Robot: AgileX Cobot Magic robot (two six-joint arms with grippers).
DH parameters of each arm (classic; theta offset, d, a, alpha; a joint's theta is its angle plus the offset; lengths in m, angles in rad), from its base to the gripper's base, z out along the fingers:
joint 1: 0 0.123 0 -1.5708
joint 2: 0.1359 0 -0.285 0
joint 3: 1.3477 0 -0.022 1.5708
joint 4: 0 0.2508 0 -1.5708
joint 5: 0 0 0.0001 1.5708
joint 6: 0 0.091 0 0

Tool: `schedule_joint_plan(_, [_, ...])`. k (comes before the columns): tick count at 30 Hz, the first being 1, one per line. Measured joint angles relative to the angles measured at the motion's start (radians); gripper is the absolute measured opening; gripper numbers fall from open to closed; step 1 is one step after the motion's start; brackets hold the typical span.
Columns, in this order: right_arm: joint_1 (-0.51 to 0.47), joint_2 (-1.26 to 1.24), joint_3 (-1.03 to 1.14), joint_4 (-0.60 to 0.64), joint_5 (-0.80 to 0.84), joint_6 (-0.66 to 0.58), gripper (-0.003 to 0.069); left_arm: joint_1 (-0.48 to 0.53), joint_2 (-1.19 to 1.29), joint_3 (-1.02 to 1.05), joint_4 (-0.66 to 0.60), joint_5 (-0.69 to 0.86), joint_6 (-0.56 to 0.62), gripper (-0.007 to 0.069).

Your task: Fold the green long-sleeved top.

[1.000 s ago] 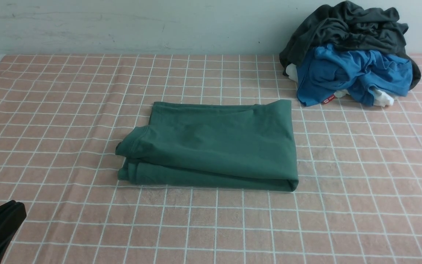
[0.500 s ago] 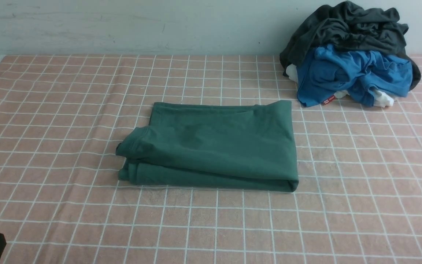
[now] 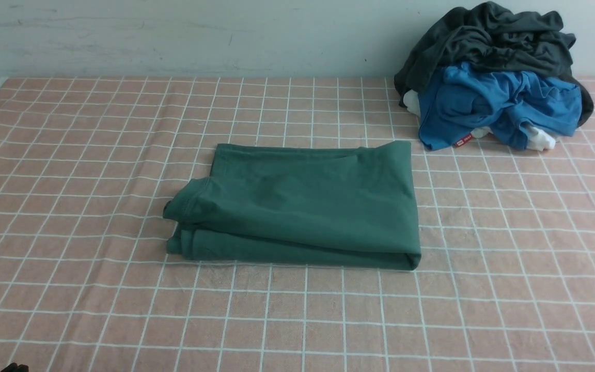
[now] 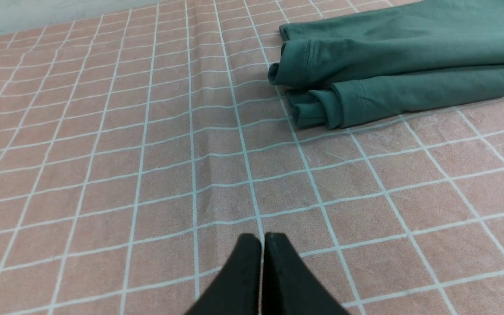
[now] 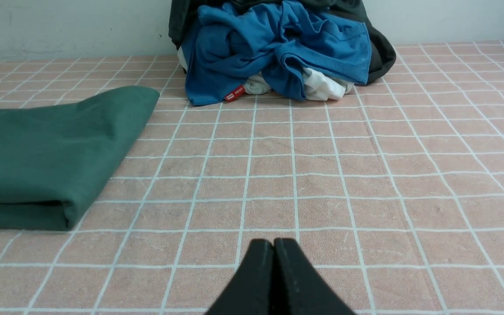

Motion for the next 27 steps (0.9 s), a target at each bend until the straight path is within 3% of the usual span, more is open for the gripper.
schedule_joint_plan(27, [0.0,0.0,0.0,0.0,0.0,0.0,-0.0014,0.024,0.0,0.0,0.0,0.0,0.0,-0.0003])
